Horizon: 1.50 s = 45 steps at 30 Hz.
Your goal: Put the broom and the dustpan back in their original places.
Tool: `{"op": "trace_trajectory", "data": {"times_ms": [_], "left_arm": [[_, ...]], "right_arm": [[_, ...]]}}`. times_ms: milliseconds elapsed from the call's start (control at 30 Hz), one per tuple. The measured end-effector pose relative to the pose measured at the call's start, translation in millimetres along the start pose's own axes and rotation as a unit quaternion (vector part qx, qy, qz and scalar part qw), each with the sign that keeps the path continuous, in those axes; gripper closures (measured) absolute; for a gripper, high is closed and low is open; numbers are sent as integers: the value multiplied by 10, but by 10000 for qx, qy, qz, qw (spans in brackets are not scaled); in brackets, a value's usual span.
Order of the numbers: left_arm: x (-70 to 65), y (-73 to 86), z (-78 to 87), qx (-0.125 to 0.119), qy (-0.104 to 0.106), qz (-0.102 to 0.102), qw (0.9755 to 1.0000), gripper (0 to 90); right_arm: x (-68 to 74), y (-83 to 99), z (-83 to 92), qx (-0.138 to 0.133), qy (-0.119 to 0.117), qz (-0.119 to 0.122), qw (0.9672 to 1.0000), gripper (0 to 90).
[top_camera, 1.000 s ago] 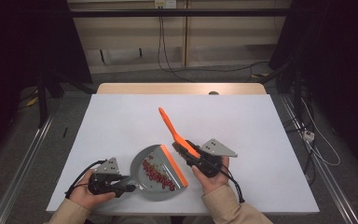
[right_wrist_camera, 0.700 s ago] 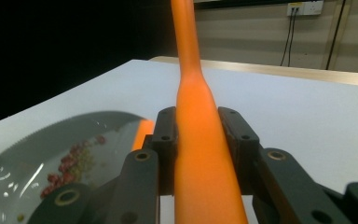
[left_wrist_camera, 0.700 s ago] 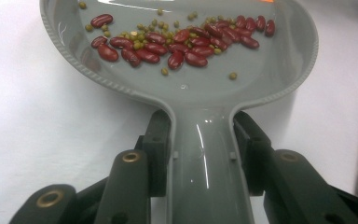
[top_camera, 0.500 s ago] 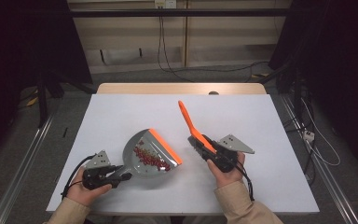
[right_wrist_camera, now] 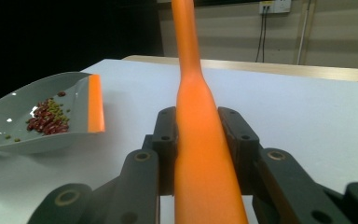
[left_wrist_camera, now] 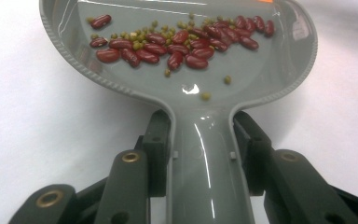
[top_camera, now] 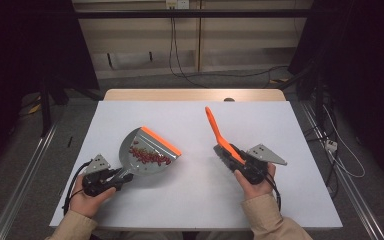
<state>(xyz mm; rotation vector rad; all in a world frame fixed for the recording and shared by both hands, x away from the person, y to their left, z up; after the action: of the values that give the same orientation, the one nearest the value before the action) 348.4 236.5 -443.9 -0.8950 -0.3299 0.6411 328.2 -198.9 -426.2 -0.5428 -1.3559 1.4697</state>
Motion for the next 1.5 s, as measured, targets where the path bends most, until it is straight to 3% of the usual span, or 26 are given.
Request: {"op": "trace_trajectory", "data": {"times_ms": [167,367,600,867,1200,1300,1500], "left_arm": [[69,35,-14,46,-290,188,9994,633],[133,53,-40,75,-619,428,9971,633],[187,60,-91,89,-881,627,9941,632],[196,66,-170,175,-1074,712,9915,631],[151,58,-181,151,-954,707,9928,607],[108,48,-178,58,-858,778,9933,564],[-12,31,-172,84,-519,665,9964,486]], "right_arm": [[-113,15,39,22,78,-125,9999,700],[-178,45,59,109,127,-53,9998,700],[-191,62,77,161,110,-58,9998,700],[-201,111,66,248,84,-82,9996,700],[-327,183,48,471,206,-178,9985,698],[-388,184,64,456,188,-282,9984,699],[-448,190,102,445,216,-298,9983,701]]}}
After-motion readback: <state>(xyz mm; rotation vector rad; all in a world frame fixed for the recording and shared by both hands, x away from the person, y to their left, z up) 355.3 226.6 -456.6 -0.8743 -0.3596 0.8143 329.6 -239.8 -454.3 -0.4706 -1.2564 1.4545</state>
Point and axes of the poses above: each handheld gripper's, and its own axes: z roughly backward along the jaws, y roughly out of its underside, x roughly to its left, the point moved 1 cm from there along -z, roughly forward along the jaws, and after that the axes turned 8 degrees about -z, right-handed, at the moved point
